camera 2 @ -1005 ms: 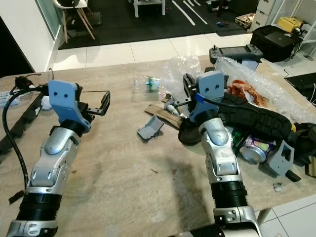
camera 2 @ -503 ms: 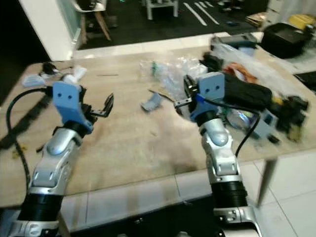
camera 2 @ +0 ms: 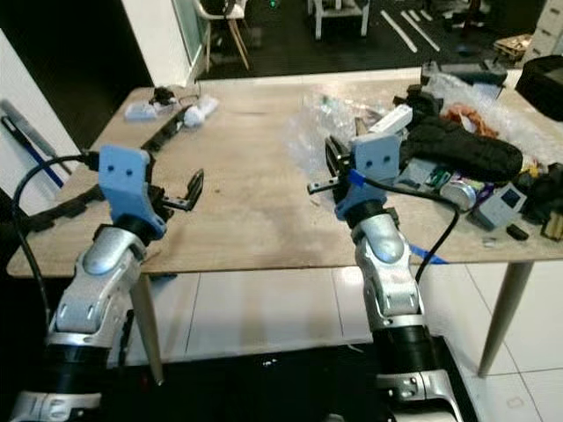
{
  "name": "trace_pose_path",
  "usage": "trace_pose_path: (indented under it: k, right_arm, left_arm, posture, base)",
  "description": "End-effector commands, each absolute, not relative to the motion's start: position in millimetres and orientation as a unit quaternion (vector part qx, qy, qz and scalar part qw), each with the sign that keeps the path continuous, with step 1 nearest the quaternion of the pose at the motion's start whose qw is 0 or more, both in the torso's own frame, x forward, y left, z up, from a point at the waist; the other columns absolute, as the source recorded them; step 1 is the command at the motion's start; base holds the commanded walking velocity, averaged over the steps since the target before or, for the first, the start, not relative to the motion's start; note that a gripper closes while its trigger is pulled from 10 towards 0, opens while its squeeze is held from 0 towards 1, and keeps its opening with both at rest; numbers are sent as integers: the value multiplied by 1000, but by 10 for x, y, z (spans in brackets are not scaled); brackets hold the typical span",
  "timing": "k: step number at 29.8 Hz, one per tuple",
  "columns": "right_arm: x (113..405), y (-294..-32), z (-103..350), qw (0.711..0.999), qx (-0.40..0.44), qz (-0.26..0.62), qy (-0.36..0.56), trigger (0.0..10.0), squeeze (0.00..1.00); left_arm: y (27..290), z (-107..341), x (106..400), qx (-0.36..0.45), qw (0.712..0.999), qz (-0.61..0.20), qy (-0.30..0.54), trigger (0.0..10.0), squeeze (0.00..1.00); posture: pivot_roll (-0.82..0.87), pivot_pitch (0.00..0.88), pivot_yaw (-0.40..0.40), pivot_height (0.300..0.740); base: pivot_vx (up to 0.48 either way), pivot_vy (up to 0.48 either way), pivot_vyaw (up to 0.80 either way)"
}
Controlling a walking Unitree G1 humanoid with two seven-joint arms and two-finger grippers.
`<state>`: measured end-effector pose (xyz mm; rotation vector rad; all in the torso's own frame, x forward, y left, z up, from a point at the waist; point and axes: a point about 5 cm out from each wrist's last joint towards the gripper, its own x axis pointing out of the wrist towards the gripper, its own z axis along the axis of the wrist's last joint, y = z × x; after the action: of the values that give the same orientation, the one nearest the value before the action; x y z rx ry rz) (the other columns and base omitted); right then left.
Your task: Picking trash to rubbish bin
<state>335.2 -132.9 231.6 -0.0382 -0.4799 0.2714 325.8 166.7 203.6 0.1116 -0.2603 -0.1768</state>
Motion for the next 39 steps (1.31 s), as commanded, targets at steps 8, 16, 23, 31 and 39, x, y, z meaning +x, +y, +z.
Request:
trace_pose_path:
  k: [8, 16, 23, 31, 39]
  right_arm:
    - [3334, -1354, 2276, 965, -11, 126, -230, 10000, 0]
    - [3332, -1359, 2280, 965, -12, 124, -230, 10000, 0]
    - [3342, -1362, 2301, 965, -14, 122, -232, 10000, 0]
    - [3349, -1356, 2307, 965, -17, 125, -232, 10000, 0]
    - [3349, -1372, 2307, 965, -19, 124, -231, 10000, 0]
  left_arm:
    - [1658, 2046, 3269, 67, 985, -96, -124, 10000, 0]
    - [1661, 2023, 3276, 61, 987, -90, -115, 10000, 0]
    - [1697, 1995, 3288, 41, 991, -68, -105, 10000, 0]
    - [1694, 1974, 3283, 41, 992, -60, -101, 10000, 0]
    - [1676, 1967, 3285, 38, 993, -64, -97, 10000, 0]
  posture:
    - [45, 131, 61, 740]
    - [42, 140, 62, 740]
    - [35, 144, 58, 740]
    - [30, 144, 53, 740]
    - [28, 144, 48, 740]
  base:
    - [0, 0, 0]
    - [0, -240, 0]
    - [0, 0, 0]
    - [0, 0, 0]
    - [0, 0, 0]
